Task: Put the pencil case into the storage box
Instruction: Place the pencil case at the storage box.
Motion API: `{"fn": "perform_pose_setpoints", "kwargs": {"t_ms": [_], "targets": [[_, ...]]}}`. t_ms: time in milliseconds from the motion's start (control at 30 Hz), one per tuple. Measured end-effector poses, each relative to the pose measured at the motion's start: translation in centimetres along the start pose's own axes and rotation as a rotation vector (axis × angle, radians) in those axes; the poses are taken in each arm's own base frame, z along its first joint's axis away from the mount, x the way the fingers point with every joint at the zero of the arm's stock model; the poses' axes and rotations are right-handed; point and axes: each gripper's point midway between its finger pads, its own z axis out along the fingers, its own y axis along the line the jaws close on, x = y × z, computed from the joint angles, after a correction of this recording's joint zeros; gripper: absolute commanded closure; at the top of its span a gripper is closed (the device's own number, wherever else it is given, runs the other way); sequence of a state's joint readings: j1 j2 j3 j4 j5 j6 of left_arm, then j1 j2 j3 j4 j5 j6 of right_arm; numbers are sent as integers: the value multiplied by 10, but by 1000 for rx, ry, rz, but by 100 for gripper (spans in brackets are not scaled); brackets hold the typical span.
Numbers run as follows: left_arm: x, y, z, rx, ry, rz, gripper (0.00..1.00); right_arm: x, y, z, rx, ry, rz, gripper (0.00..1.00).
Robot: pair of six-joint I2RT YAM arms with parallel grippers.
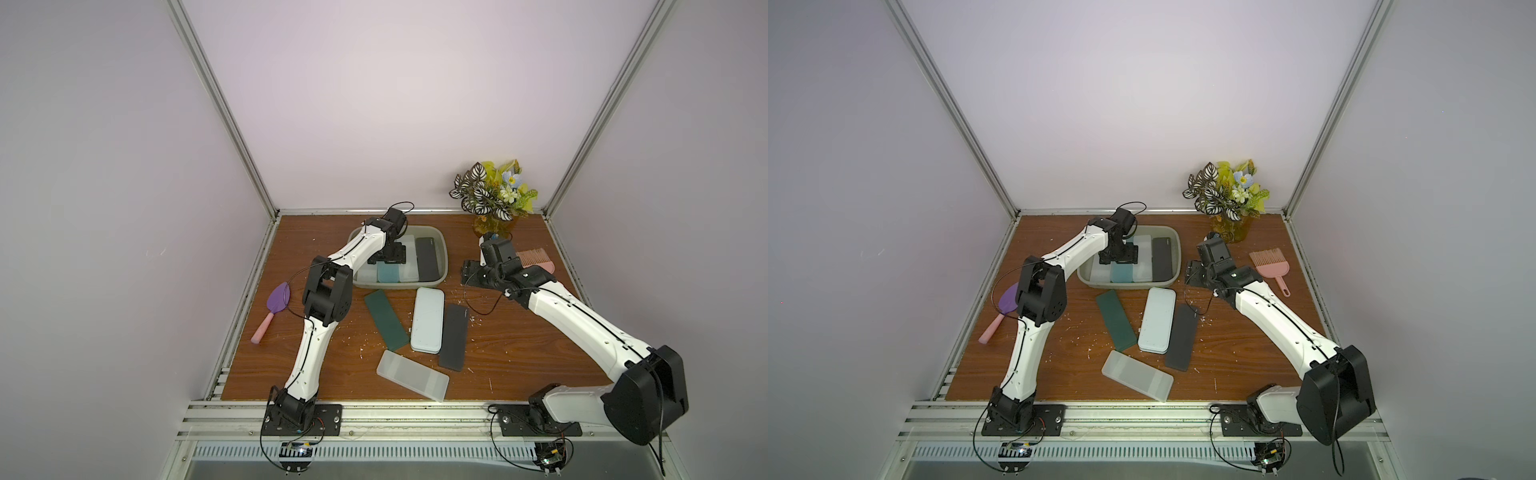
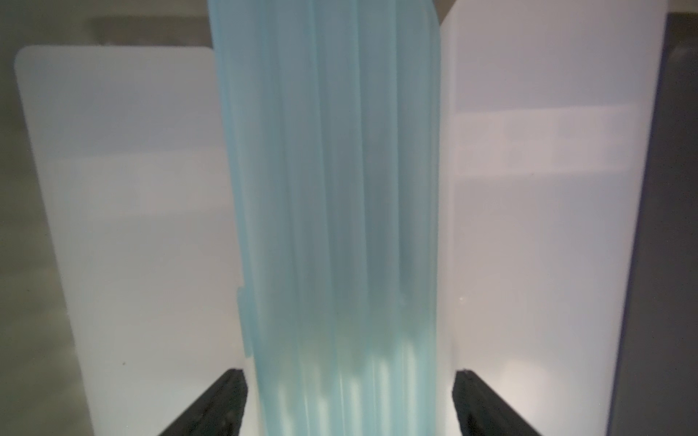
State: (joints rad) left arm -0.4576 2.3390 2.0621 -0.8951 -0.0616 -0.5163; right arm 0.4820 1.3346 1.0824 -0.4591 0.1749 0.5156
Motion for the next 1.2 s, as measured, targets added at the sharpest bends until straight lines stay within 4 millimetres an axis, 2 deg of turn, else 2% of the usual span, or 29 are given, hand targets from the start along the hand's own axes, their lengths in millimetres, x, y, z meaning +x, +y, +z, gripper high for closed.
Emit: {"fn": "perform_pose_setpoints", "kwargs": {"t_ms": [267,400,600,867,1200], "targets": [[-29,2,-27,2,-96,-13,47,0,0,0,-2,1,0,24],[-37,3,-32,10,-119,-18,53,0,1,0,-5,3,0,24],[-36,8,-21,-2,-100,-25,55,0,1,0,-5,3,0,24],[-22,10,17,-18,-31,-21,56,0,1,0,-5,3,0,24],[-24,8,15,-7,-34,-18,52,1,1,0,-5,3,0,24]]}}
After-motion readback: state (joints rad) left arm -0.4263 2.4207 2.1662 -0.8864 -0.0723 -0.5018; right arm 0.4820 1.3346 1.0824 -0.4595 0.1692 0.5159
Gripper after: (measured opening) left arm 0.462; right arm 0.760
